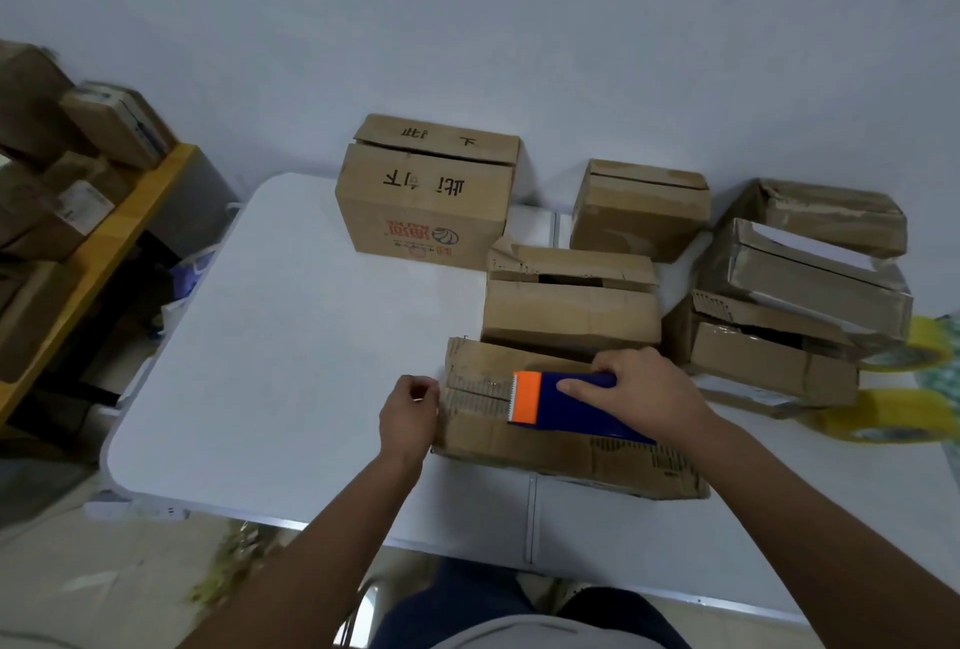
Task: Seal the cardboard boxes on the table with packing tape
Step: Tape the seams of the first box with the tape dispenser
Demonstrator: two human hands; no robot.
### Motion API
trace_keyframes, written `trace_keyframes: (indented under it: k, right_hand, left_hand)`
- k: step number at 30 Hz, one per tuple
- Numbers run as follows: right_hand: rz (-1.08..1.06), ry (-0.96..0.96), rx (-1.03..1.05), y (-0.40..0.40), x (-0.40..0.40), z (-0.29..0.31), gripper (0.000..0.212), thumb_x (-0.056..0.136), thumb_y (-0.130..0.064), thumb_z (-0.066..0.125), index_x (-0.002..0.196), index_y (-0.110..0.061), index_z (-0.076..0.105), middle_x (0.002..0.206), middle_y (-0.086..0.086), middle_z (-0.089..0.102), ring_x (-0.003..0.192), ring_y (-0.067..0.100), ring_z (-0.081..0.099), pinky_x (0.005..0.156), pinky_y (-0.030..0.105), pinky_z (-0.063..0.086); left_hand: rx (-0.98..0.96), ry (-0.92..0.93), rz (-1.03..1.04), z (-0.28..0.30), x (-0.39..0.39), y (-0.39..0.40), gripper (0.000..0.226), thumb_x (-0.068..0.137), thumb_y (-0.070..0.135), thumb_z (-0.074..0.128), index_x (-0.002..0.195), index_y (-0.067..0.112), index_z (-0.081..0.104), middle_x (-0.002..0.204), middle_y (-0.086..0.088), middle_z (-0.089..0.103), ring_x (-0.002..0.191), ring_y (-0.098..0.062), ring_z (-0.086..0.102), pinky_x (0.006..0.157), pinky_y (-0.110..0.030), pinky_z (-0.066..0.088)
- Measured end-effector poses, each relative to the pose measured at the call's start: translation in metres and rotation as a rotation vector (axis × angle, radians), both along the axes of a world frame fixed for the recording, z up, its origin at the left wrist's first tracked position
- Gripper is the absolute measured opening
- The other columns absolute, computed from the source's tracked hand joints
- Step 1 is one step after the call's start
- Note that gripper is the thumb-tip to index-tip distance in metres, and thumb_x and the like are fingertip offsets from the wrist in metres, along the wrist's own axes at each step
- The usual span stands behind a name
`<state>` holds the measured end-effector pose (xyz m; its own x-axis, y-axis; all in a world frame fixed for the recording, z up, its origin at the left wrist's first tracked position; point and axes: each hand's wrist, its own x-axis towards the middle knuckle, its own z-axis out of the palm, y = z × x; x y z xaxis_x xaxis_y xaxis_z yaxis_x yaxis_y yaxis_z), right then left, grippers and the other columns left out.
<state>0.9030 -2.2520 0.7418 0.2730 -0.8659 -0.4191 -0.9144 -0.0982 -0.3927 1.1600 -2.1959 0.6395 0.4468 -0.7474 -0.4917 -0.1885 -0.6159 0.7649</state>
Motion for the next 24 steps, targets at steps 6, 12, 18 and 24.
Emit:
trace_keyframes:
  k: [6, 12, 18, 24]
  right_hand:
    - [0.014, 0.001, -0.005, -0.002, 0.001, -0.003, 0.052, 0.082, -0.075, 0.047, 0.094, -0.026, 0.06, 0.084, -0.009, 0.066, 0.077, 0.006, 0.062, 0.07, 0.03, 0.056]
    - [0.025, 0.028, -0.013, -0.005, 0.005, -0.002, 0.053, 0.083, -0.074, 0.047, 0.096, -0.025, 0.06, 0.082, -0.011, 0.063, 0.076, 0.006, 0.06, 0.064, 0.024, 0.049]
    - [0.018, 0.041, -0.017, -0.009, 0.01, -0.001, 0.051, 0.084, -0.072, 0.05, 0.095, -0.024, 0.06, 0.083, -0.01, 0.064, 0.076, 0.006, 0.061, 0.066, 0.024, 0.049]
    - [0.038, 0.082, 0.012, -0.012, 0.01, -0.001, 0.051, 0.083, -0.074, 0.048, 0.094, -0.026, 0.059, 0.084, -0.01, 0.064, 0.077, 0.006, 0.061, 0.071, 0.027, 0.052]
  left_hand:
    - [0.017, -0.04, -0.412, 0.024, 0.005, 0.021, 0.041, 0.107, 0.014, 0.031, 0.138, 0.025, 0.055, 0.127, 0.004, 0.064, 0.111, -0.017, 0.059, 0.093, -0.027, 0.048]
    - [0.235, 0.065, -0.582, 0.03, 0.007, -0.004, 0.044, 0.104, 0.01, 0.028, 0.139, 0.018, 0.053, 0.126, -0.004, 0.061, 0.111, -0.023, 0.059, 0.09, -0.03, 0.049]
    - [0.527, -0.087, -0.804, 0.025, 0.03, -0.019, 0.032, 0.102, 0.008, 0.043, 0.131, -0.002, 0.053, 0.138, -0.018, 0.054, 0.116, -0.026, 0.055, 0.099, -0.033, 0.047]
    - [-0.155, -0.511, -1.07, 0.043, 0.025, -0.027, 0.098, 0.09, 0.069, 0.043, 0.158, 0.016, -0.002, 0.162, -0.001, -0.02, 0.151, -0.019, -0.014, 0.123, -0.039, -0.001]
